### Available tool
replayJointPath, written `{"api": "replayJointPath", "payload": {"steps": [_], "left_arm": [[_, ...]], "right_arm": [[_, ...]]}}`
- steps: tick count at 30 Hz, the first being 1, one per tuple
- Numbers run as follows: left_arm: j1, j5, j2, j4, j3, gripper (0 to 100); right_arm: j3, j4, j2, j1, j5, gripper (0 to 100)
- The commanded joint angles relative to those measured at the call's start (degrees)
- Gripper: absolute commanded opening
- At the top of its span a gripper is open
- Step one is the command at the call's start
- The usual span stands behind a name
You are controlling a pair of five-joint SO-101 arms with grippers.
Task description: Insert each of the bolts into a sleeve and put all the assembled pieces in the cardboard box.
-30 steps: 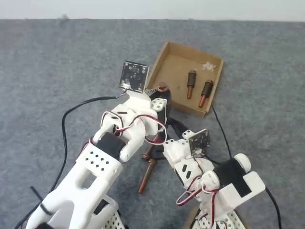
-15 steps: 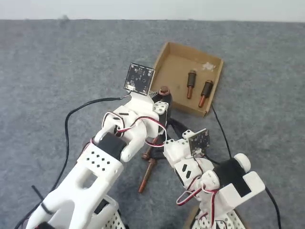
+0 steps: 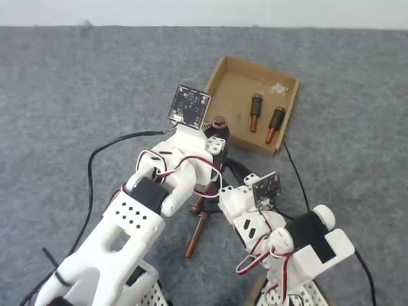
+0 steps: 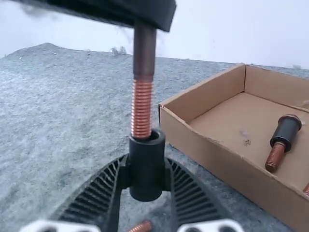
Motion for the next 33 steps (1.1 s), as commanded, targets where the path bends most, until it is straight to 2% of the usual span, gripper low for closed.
{"api": "replayJointPath", "payload": {"steps": [1,8,26,33], "left_arm": [[0.18,-0.62,-1.23,-0.26,-2.07,1],[0.26,-0.62,4.75,-1.76,-2.42,1],[0.26,-0.62,5.27,-1.49,-2.68,1],[0.18,-0.97,5.36,1.58,-0.13,1]], "right_arm": [[0.18,-0.22,-0.22,-0.40,-0.26,0.6],[0.18,-0.22,-0.22,-0.13,-0.26,0.6],[0.18,-0.22,-0.40,-0.04,-0.26,0.6],[0.26,-0.22,-0.31,-0.04,-0.26,0.6]]}}
